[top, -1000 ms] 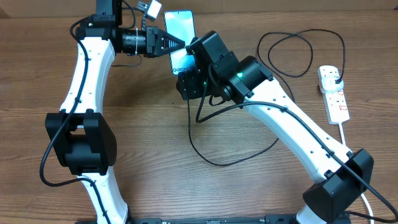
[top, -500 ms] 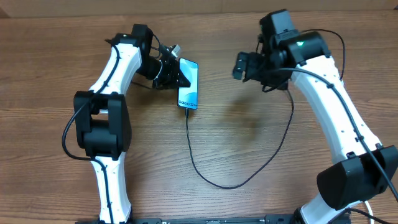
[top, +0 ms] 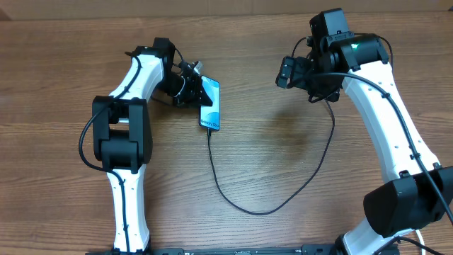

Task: Plug charger to phone and switch on socket
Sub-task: 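Lay the phone flat on the table with the left gripper and release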

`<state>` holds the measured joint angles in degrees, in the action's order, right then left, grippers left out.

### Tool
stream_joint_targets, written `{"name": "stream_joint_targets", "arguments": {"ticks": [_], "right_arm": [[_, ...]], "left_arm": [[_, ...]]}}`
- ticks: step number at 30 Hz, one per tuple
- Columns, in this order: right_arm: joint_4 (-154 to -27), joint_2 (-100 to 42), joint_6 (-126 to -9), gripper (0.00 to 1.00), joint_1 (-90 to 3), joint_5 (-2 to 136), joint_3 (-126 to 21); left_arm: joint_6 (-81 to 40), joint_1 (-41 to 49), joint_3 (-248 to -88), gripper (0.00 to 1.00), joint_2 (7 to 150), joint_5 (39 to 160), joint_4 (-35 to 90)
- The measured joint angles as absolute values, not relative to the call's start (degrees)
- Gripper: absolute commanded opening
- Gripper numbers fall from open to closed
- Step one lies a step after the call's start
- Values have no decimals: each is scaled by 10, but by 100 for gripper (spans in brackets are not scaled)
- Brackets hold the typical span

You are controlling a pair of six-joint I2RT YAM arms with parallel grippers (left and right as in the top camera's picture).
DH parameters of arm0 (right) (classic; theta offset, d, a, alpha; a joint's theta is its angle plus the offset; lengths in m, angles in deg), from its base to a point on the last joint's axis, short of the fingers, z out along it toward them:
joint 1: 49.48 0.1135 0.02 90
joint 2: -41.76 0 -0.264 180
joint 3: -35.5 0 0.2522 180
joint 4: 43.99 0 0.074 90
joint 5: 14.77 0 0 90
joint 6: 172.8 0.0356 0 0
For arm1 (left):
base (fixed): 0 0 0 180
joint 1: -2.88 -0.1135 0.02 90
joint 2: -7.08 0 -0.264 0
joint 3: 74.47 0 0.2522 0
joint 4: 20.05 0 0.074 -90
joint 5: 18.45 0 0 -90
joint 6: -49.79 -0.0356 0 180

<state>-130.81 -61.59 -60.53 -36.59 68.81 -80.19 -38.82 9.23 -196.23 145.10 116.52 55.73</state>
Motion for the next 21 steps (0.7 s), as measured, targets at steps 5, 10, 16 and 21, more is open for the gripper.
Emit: {"name": "stream_joint_targets", "arguments": {"ticks": [5,10,16,21], "right_arm": [[-1315,-616,-605,100,-366,701,-802],[-1321,-616,-605,100,-374,727,-802],[-1339,-616,-607,100,-477,733,-802],[-1319,-616,-614,100,-551,744,-802]], "left_arm": [[-386,92,-1962,56,1471,1169,552],[-386,92,-1968,93,1463,1189,554],[-386,89,-1986,100,1449,1133,584],[-386,56,-2001,100,1441,1061,584]]}}
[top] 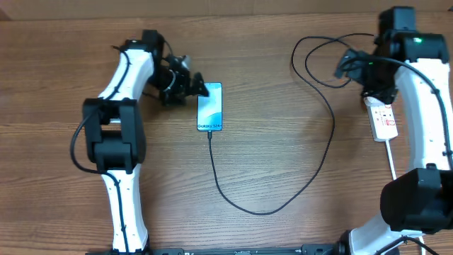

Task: Plug charger to phone and switch on socket

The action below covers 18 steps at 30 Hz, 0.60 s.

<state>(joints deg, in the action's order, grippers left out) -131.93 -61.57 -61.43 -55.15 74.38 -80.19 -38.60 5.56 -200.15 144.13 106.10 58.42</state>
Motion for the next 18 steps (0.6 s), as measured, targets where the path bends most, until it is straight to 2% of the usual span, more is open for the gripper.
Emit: {"name": "stream_joint_targets", "arguments": {"ticks": [8,13,18], "right_arm": [[-1269,-623,-616,100,-608,772,-802],[-1257,-680,-608,100,-674,772,-802],[-1255,-725,-553,98,-759,772,-802]], "left_arm": [[-380,9,-2007,100,1359,934,587],[-375,9,-2022,100,1250,898,553],[-375,9,-2027,100,1238,885,554]]}}
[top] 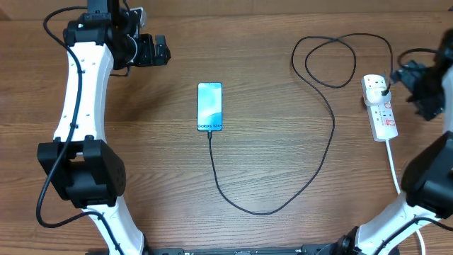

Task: Plug charger to phone and switch on socket

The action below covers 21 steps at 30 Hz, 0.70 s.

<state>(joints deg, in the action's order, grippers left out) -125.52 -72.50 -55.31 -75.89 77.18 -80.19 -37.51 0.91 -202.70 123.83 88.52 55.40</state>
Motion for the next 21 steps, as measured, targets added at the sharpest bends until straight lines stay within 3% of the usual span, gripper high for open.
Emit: {"name": "stream_joint_targets", "arguments": {"ticks": [5,21], "right_arm": [[-1255,-742,-534,99,-803,774,-802],[-1167,-785,-557,100,-804,784,-732]], "left_arm": [[-375,9,-2027,100,1239,884,554],[-375,9,-2027,100,1239,884,554]]}}
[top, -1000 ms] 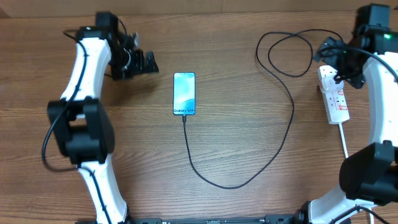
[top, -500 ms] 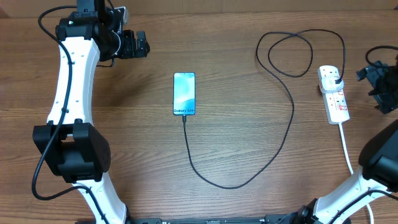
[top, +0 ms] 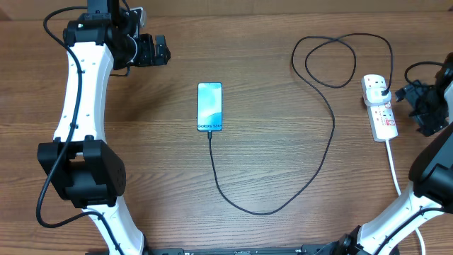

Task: Plug charger to phone and switch on socket

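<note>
The phone (top: 209, 106) lies flat mid-table with its blue screen lit. A black charger cable (top: 262, 211) is plugged into its lower end. The cable loops down, up the right side and round to a plug in the white power strip (top: 383, 117) at the right. My left gripper (top: 161, 50) hangs at the far left, well away from the phone, and looks open and empty. My right gripper (top: 416, 106) sits just right of the strip, apart from it. Its jaws are too dark to read.
The strip's own white lead (top: 393, 170) runs down the right side toward the front edge. The left arm (top: 81, 92) stands along the left side. The wooden table (top: 141, 184) carries nothing else.
My right gripper has shifted a little toward the front, still beside the power strip. The left arm, phone and cable are unchanged.
First my left gripper was against the tilted phone's left edge, with the right arm over the cable loop and hiding the strip. Then the phone lay straight with the left gripper just off it and the right gripper over the strip's top. Both arms then stood at the edges.
</note>
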`<state>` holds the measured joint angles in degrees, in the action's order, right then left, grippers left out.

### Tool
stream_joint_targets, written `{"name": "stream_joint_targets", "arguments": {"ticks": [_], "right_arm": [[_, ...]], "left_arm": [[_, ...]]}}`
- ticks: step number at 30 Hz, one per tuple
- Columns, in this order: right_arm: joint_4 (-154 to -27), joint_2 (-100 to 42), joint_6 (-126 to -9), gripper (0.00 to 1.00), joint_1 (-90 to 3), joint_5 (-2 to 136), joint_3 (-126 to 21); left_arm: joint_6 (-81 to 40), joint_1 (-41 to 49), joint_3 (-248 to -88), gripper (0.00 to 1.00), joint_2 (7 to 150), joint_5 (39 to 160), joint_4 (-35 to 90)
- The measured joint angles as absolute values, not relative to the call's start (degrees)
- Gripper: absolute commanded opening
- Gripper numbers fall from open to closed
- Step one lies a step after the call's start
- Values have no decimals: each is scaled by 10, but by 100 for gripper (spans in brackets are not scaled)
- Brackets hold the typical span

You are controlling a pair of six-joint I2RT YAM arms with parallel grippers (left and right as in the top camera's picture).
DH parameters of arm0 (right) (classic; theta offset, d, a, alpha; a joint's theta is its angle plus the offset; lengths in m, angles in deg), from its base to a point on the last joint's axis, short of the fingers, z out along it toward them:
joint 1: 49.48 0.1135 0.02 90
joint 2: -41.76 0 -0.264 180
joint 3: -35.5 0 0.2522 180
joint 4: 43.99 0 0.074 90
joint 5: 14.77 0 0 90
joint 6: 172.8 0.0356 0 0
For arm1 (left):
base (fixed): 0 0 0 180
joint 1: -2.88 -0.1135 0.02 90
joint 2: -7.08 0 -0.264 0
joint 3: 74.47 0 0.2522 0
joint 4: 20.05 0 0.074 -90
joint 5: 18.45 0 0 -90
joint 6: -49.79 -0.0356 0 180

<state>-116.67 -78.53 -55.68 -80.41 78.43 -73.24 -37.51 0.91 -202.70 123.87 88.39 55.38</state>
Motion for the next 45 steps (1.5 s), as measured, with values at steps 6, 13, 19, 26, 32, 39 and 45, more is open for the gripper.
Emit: {"name": "stream_joint_targets", "arguments": {"ticks": [6,13,19,26,32,39,45], "right_arm": [[-1120,-787,-575,100,-804,756,-685],[-1113,-787,-587,100,-804,740,-681],[-1113,-787,-588,100,-805,739,-681],[-1114,-787,-589,100,-805,739,-681],[-1117,-787,-601,100,-805,727,-681],[-1112,-787,-604,100,-806,724,-678],[-1109,-788,-603,100,-811,714,-678]], "left_arm": [[-375,9,-2027,100,1239,884,554],[-375,9,-2027,100,1239,884,554],[-375,9,-2027,100,1239,884,554],[-375,9,-2027,100,1239,884,554],[-375,9,-2027,100,1239,884,554],[-375,9,-2027,100,1239,884,554],[-375,9,-2027,100,1239,884,554]]}}
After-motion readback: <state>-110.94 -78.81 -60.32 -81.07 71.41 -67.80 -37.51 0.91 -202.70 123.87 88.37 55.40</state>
